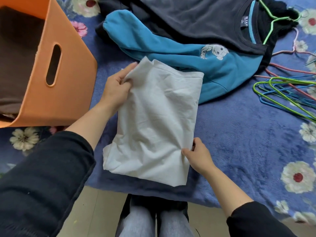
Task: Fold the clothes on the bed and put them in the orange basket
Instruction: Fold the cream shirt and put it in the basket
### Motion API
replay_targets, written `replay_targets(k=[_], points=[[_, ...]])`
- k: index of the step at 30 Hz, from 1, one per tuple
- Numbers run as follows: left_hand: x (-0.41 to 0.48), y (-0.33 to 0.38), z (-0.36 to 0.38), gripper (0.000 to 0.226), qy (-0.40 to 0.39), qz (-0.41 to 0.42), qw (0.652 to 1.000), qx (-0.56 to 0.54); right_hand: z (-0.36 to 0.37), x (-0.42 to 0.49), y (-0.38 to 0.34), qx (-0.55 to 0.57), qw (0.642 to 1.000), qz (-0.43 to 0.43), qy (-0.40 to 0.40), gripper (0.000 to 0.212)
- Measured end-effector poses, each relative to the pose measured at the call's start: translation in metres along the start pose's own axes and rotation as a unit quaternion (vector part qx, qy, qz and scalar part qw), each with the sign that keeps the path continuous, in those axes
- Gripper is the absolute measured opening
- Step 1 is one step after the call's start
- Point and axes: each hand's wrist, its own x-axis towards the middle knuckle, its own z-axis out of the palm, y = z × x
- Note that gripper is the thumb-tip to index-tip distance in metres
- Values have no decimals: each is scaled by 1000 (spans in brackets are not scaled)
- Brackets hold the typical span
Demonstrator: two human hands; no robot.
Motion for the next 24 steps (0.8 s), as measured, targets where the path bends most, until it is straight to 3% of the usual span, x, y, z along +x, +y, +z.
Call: replay_targets(k=[3, 5, 7, 10, 11, 14, 18, 21, 24], points=[[-13, -37, -12, 37, 64, -116, 991, 5, 0, 0, 2, 6, 1000, 1, 4, 19], [-36, -61, -14, 43, 64, -200, 978, -9, -1, -1, 3, 30, 1000, 6, 6, 21], [-66, -74, -13, 48, 73, -209, 975, 14, -1, -5, 3, 48, 999, 8, 3, 24], [-116, -91, -10, 30, 66, -191, 977, 67, 0, -10, 1, 67, 997, 20, -15, 33], [-129, -98, -11, 36, 67, -181, 977, 91, 0, -11, 2, 69, 997, 26, -20, 34], [-148, -115, -19, 49, 133, -165, 969, 131, 2, -15, 7, 75, 997, 30, -11, 18], [-156, -116, -16, 28, 170, -203, 952, 155, 6, -25, 14, 122, 991, 54, -17, 9], [-159, -109, -13, 33, 130, -241, 952, 135, 8, -31, 19, 172, 979, 72, -80, 28], [-164, -103, -14, 33, 53, -292, 952, 73, 5, -29, 20, 182, 976, 77, -95, 33]])
